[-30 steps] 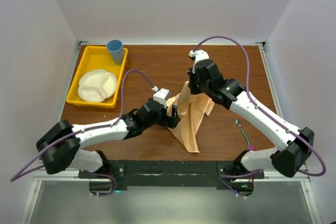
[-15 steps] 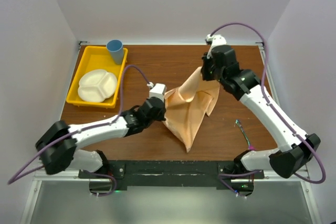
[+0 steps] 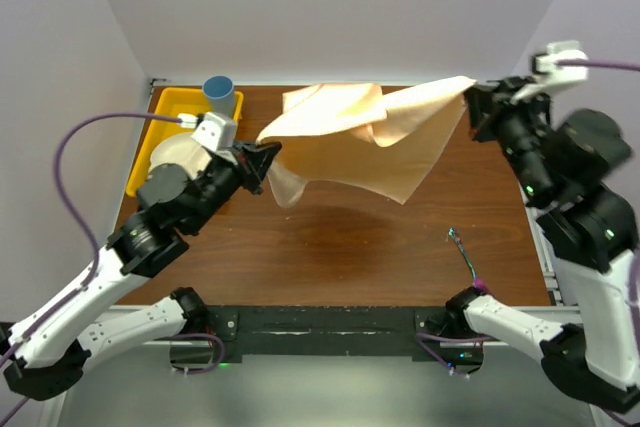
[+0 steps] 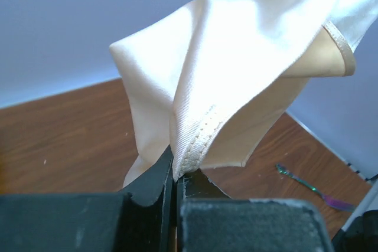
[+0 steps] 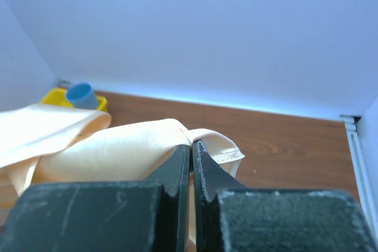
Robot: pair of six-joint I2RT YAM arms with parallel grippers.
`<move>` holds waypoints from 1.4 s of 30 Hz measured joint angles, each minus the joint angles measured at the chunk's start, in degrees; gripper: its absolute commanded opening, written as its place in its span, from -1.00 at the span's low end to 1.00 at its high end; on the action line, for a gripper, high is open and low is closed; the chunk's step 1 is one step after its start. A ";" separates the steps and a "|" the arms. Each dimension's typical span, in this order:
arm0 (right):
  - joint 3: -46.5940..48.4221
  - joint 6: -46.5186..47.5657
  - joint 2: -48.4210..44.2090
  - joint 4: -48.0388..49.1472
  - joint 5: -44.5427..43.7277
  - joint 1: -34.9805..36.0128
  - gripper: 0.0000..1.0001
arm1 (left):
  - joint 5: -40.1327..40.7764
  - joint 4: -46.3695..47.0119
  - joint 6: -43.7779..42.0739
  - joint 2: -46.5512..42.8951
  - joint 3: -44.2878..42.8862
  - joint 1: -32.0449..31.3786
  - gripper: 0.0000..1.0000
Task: Fold the napkin, place the utensils inside, and roll it up
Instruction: Flatten the napkin out
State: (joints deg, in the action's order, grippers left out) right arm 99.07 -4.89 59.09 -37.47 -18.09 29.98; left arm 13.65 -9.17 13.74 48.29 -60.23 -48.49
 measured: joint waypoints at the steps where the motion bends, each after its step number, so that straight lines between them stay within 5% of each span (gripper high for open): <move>1: 0.28 0.02 -1.51 -0.09 0.00 0.00 -1.00 | -1.16 -0.09 -0.61 -1.70 -0.81 0.00 -1.00; 10: 1.20 0.00 -5.25 -0.22 -2.99 0.00 -1.00 | 1.38 -3.02 2.38 -4.59 -1.31 -0.02 -1.00; 17: -2.54 0.20 17.46 6.93 -3.50 -5.20 -1.00 | 8.87 -8.79 12.35 15.47 -0.96 9.49 -0.95; 18: -1.33 -0.07 23.17 7.28 -2.38 -6.91 -0.85 | 8.55 -9.35 13.51 20.83 -0.70 12.31 -0.48; 21: 4.96 -0.96 43.82 4.09 0.74 -11.56 -0.06 | 7.82 -11.17 14.97 33.64 0.70 18.27 0.30; 25: 10.01 -1.62 63.17 -3.78 3.26 -15.37 0.37 | 9.70 -17.03 15.21 41.72 0.55 20.72 0.52; 28: 6.43 -1.95 65.35 -8.26 3.26 -16.72 0.51 | 10.62 -18.23 14.82 38.36 0.55 19.12 0.54; 33: -7.23 -3.85 47.47 -6.69 8.39 -15.87 0.62 | 7.54 -13.66 12.37 27.82 0.68 12.22 0.34; 39: -20.17 -8.07 29.09 2.51 13.46 -10.86 0.16 | 2.54 -6.99 9.73 30.40 2.08 8.20 -0.29; 42: -26.73 -9.77 28.35 5.53 14.40 -6.69 0.13 | 1.75 -6.45 9.27 35.08 2.27 7.72 -0.23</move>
State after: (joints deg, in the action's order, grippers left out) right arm 72.34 -14.66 87.44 -31.94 -3.68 23.29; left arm 15.40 -15.62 23.00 83.37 -57.95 -40.77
